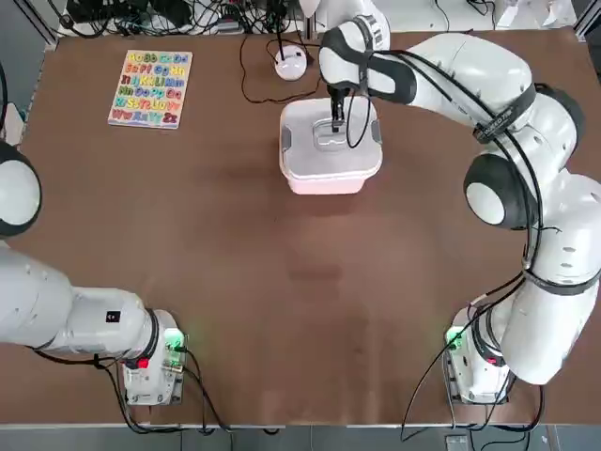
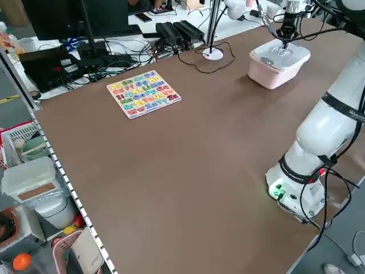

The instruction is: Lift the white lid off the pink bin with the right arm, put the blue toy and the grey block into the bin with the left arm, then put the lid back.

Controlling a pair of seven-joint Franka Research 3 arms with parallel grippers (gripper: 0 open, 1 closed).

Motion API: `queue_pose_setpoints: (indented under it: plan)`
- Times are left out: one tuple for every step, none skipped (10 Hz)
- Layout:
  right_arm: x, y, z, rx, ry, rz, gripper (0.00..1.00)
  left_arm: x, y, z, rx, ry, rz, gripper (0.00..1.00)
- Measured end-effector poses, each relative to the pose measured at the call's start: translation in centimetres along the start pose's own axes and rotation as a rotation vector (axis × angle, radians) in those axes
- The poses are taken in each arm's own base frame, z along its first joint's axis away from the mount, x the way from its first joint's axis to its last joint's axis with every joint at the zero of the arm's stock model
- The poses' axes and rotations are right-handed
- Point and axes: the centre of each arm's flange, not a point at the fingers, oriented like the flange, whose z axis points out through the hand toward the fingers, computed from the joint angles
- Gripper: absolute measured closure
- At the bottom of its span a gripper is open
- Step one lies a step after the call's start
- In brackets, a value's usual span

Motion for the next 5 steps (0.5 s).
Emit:
queue_pose_setpoints:
  plan:
    - [-0.26,0.16,-0.01,-0.002,-0.005,-0.002,0.93,0.0,-0.05,0.0,0.0,0.0,-0.001,0.0]
    - [-0.39,0.22,-0.04,-0.002,-0.007,0.001,0.93,0.0,-0.12,0.0,0.0,0.0,-0.002,0.0]
    - [-0.4,0.2,-0.05,0.0,-0.008,0.008,0.93,0.0,-0.17,0.01,0.0,0.0,-0.003,0.0]
    - [-0.42,0.13,0.05,0.001,-0.009,0.016,0.93,0.02,-0.2,0.03,0.0,-0.001,-0.004,0.0]
    - [-0.43,0.09,0.14,0.002,-0.009,0.023,0.93,0.04,-0.19,0.08,0.0,-0.002,-0.004,0.0]
